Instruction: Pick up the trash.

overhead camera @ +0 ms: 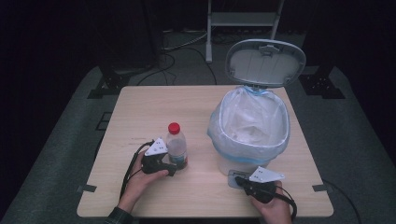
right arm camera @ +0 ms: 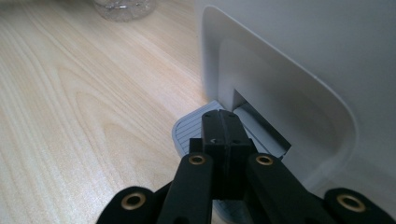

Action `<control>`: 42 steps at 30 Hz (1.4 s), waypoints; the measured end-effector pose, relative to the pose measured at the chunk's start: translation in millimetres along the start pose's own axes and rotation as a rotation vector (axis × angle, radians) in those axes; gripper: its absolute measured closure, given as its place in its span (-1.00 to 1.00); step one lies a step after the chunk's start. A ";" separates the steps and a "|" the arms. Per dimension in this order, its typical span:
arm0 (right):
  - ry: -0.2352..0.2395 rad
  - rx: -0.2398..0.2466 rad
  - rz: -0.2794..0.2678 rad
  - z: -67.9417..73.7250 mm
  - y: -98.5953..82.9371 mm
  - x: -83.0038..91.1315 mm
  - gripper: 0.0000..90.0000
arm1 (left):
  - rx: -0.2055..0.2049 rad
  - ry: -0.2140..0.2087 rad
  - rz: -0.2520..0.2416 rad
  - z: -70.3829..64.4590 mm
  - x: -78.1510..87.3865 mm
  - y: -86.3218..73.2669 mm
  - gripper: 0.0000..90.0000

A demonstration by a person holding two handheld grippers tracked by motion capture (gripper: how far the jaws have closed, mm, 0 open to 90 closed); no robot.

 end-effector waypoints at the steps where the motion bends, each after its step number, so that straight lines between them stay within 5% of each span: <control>1: 0.000 0.000 0.000 0.0 0.0 0.0 1.00 | 0.000 0.000 0.000 -0.1 0.1 0.0 -0.40; 11: 0.001 -0.001 0.000 -0.1 0.0 0.0 1.00 | -0.018 -0.002 -0.003 -3.5 1.9 0.9 -0.37; 42: 0.001 -0.001 -0.001 -0.1 0.0 0.1 1.00 | 0.047 -0.073 -0.077 -4.6 19.0 21.1 -0.37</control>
Point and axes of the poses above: each handheld gripper's, and its own axes: x roughly backward along the jaws, y roughly out of its top, z roughly to its left, the point moved 4 cm from there along -x, roughly forward along the jaws, and after that the axes turned 11 degrees about y, right-handed, at the moved point
